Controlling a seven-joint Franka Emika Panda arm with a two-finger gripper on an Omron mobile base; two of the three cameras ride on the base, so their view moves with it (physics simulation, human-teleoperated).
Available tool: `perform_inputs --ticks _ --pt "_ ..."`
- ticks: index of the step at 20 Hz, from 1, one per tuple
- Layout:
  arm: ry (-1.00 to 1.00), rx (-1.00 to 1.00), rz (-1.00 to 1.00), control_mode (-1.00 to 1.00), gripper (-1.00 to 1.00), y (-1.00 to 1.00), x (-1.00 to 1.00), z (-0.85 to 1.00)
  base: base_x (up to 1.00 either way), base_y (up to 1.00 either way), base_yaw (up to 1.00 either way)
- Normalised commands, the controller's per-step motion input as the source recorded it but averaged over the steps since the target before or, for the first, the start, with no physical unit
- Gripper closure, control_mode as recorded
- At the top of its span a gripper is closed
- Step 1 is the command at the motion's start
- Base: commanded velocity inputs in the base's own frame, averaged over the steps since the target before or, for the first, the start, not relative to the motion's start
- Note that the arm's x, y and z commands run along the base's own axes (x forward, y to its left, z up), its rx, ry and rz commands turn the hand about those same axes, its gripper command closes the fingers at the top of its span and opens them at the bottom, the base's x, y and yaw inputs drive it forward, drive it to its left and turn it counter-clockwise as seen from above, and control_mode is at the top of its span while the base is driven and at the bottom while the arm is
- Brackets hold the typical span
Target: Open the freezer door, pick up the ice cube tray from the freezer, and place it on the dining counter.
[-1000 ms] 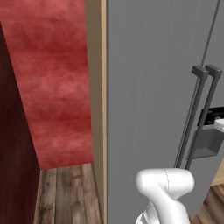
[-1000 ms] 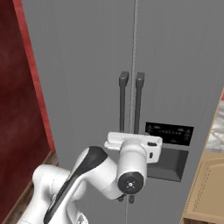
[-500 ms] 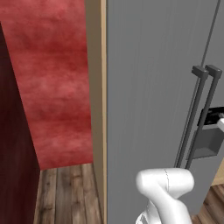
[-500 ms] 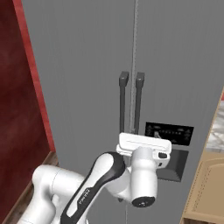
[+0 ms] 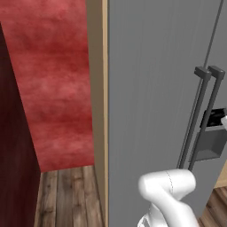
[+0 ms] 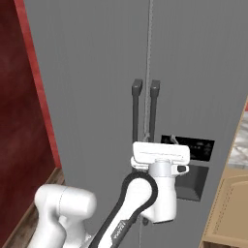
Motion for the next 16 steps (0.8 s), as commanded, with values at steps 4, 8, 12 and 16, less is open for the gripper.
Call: perform_inputs --ticks 4,8,12,16 --pt "-0.07 0.0 0.04 -1.0 -1.0 0.02 0.0 0.4 0.0 0.0 0.0" --pt "-0.02 0.0 0.02 -1.0 -1.0 0.1 0.0 0.15 0.0 0.0 0.0" --pt "-0.1 0.0 0.08 -1.0 -1.0 0.1 0.0 0.0 0.0 0.0 0.0" --pt "-0.08 0.0 0.12 -1.0 -1.0 0.07 0.04 0.0 0.0 0.0 0.0"
